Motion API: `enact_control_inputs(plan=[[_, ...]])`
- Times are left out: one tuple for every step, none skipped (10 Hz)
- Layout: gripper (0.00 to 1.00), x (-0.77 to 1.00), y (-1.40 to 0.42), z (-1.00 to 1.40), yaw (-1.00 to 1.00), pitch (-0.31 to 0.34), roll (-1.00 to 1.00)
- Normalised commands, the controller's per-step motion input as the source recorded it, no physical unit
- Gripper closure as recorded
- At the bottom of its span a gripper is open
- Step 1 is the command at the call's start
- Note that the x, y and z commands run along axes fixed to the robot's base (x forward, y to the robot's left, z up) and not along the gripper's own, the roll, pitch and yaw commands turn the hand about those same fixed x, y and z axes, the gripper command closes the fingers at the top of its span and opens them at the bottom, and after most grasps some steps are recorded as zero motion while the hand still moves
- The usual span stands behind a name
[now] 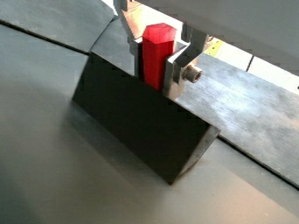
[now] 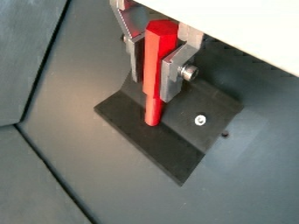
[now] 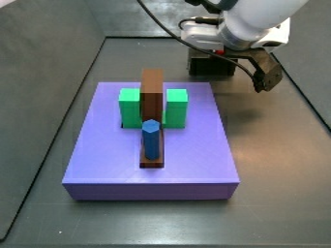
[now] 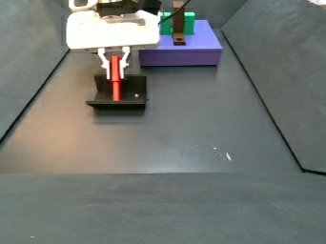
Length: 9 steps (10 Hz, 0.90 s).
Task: Pick up the red object. Move up. Place the red object on the fixture. Regrasp the red object. Move to above the board. Insert the red object.
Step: Regrasp the red object, then move to above the board.
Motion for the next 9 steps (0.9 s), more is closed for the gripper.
enact_control_inputs(plan=[[1.00, 0.00, 0.00, 0.00, 0.00, 0.000, 0.00], [1.00, 0.00, 0.00, 0.00, 0.00, 0.000, 0.00], [1.00, 0.00, 0.00, 0.00, 0.00, 0.000, 0.00], [1.00, 0.00, 0.00, 1.40, 0.00, 0.000, 0.00], [1.00, -0.01, -0.01, 1.40, 0.05, 0.028, -0.03], [1.00, -0.04, -0.01, 1.40, 0.04, 0.018, -0.11], [1.00, -0.04, 0.00, 1.40, 0.04, -0.005, -0.06], [1.00, -0.03, -0.01, 1.40, 0.03, 0.017, -0.04], [1.00, -0.03, -0.01, 1.40, 0.01, 0.007, -0.01]])
